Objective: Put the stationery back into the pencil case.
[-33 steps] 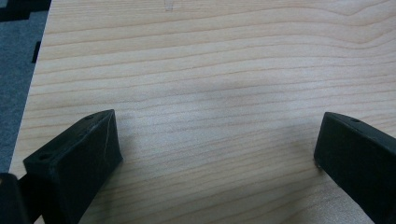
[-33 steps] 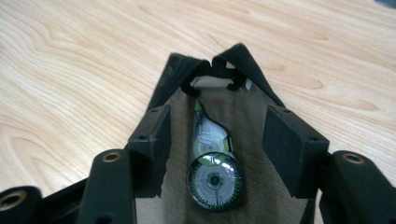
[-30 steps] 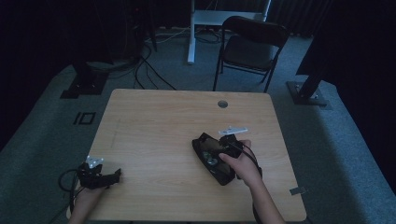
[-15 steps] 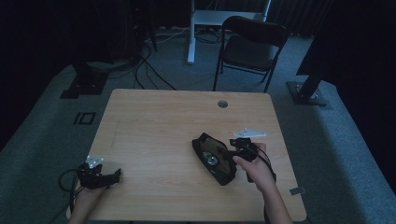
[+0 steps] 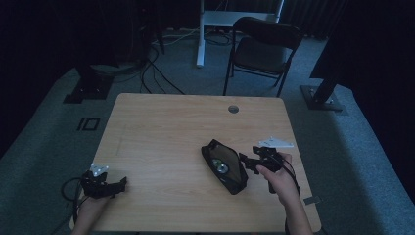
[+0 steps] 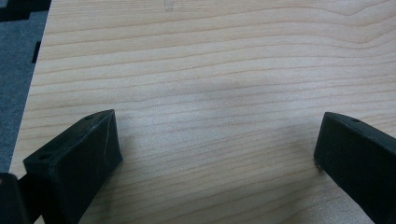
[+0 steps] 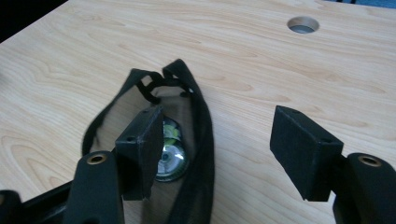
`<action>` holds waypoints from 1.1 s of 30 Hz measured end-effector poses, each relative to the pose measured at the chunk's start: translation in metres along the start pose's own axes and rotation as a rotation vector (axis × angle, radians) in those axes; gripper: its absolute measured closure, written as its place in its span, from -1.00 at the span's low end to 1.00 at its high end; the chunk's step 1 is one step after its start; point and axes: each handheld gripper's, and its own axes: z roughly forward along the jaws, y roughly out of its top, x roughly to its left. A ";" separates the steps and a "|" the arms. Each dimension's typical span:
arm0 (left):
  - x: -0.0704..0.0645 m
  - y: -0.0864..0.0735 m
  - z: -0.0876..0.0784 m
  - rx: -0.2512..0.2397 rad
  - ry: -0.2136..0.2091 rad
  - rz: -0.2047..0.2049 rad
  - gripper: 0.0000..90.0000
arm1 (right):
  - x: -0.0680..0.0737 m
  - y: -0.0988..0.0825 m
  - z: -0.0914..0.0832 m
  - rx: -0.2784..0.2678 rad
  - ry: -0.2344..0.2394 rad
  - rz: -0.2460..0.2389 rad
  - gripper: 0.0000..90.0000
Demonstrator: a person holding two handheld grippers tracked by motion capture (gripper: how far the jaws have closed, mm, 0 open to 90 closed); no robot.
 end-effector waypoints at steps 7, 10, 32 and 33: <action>0.000 0.000 0.000 -0.001 0.000 0.000 -0.99 | -0.013 -0.014 0.000 -0.006 -0.049 0.027 -0.26; 0.000 0.000 0.000 -0.001 0.000 0.000 -0.99 | -0.021 -0.022 0.000 -0.012 -0.064 0.047 -0.28; 0.000 0.000 0.000 0.001 0.000 0.001 -0.99 | -0.053 -0.083 0.016 0.016 -0.170 0.109 -0.33; 0.000 0.000 0.000 0.001 0.000 0.002 -0.99 | -0.053 -0.085 0.017 0.023 -0.173 0.108 -0.33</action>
